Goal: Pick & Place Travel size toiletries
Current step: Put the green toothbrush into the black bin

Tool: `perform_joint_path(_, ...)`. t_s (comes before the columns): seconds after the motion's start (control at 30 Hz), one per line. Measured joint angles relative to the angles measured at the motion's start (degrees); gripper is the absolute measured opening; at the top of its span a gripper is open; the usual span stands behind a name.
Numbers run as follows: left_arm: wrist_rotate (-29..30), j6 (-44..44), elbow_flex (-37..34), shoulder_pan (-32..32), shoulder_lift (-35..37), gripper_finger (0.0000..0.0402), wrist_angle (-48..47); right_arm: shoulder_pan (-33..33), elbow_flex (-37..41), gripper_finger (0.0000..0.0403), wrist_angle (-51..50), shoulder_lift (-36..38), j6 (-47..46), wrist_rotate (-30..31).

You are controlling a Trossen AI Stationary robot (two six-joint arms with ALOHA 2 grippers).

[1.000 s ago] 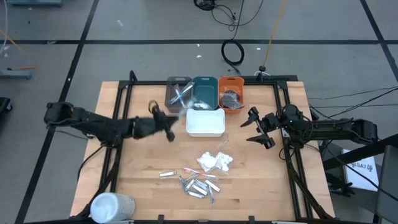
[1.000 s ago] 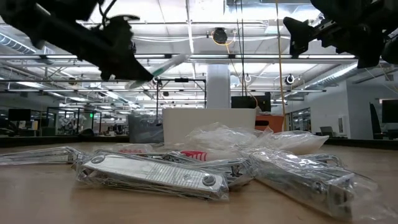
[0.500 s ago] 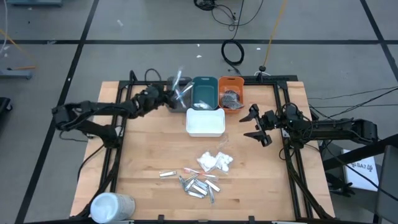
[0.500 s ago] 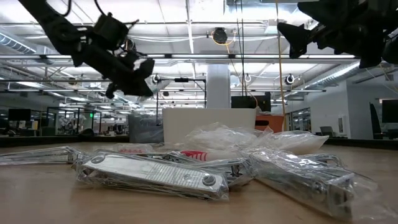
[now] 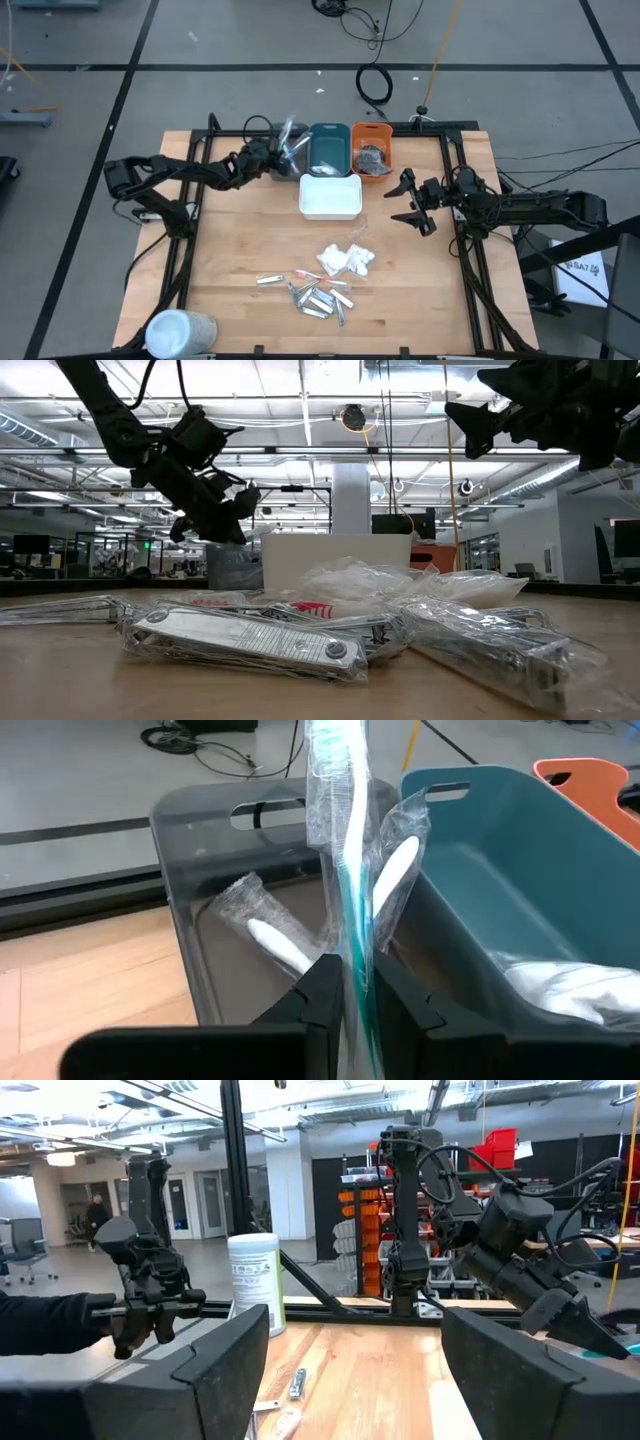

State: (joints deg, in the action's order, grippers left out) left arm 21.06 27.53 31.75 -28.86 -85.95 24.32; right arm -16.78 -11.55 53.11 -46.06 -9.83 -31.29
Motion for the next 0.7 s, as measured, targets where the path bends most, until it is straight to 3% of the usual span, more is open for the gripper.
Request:
perform_joint_path(0.57,0.0,4.5,0.0,0.0,0.1,0.0047,-0.1,0.0,0.0,0.0281,0.0,0.0,0.0,-0.2)
perform_joint_path(0.7,-1.1,6.1,0.0,0.0,0.1,0.0077,0.0,0.0,0.0,0.0281,0.0,0.0,0.0,-0.3)
